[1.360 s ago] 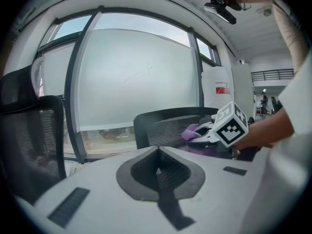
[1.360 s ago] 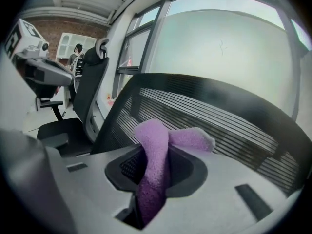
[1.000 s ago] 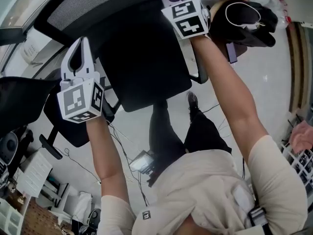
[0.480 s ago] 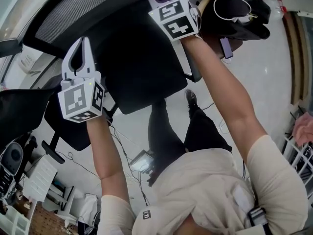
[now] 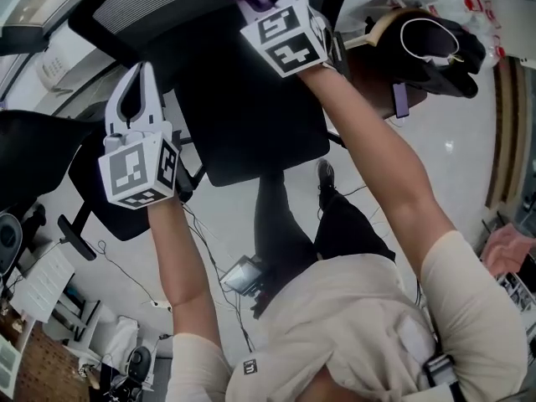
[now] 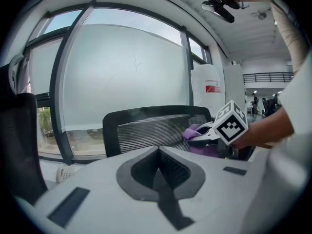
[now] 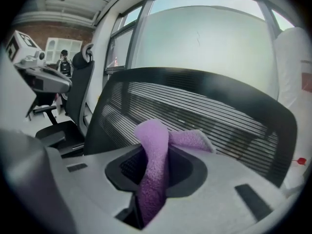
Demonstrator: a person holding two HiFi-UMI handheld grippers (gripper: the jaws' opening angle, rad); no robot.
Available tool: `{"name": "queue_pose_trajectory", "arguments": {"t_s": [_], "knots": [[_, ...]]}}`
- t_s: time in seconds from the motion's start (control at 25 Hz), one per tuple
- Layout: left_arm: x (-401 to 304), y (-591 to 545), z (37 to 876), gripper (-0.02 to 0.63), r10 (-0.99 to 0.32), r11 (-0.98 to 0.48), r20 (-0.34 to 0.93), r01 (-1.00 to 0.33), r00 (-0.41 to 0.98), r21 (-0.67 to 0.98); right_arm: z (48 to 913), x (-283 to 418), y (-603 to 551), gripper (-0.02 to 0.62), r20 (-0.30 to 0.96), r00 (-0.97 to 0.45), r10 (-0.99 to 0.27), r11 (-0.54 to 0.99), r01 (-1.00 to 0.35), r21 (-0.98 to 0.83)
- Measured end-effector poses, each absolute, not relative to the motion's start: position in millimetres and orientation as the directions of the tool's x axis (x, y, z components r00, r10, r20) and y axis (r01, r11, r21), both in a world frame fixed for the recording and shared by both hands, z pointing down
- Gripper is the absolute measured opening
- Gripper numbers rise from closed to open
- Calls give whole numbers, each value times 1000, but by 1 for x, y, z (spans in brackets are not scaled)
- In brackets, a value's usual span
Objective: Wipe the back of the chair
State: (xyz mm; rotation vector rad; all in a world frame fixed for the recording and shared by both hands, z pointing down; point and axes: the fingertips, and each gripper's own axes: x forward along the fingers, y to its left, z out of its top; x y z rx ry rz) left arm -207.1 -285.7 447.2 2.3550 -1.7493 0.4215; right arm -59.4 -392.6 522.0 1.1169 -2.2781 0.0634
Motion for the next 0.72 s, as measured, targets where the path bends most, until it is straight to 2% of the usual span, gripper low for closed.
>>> {"name": "queue_pose_trajectory", "arguments": {"t_s": [0.4, 0.72], "knots": [[-324, -250, 467, 8, -926, -131, 359, -991, 115, -22, 544, -278, -346, 87, 555, -673, -488, 859, -484, 168], [-333, -253, 471, 8, -926, -120, 364, -993, 103, -23, 546, -285, -344, 86, 539, -685, -490, 864, -463, 198]]}}
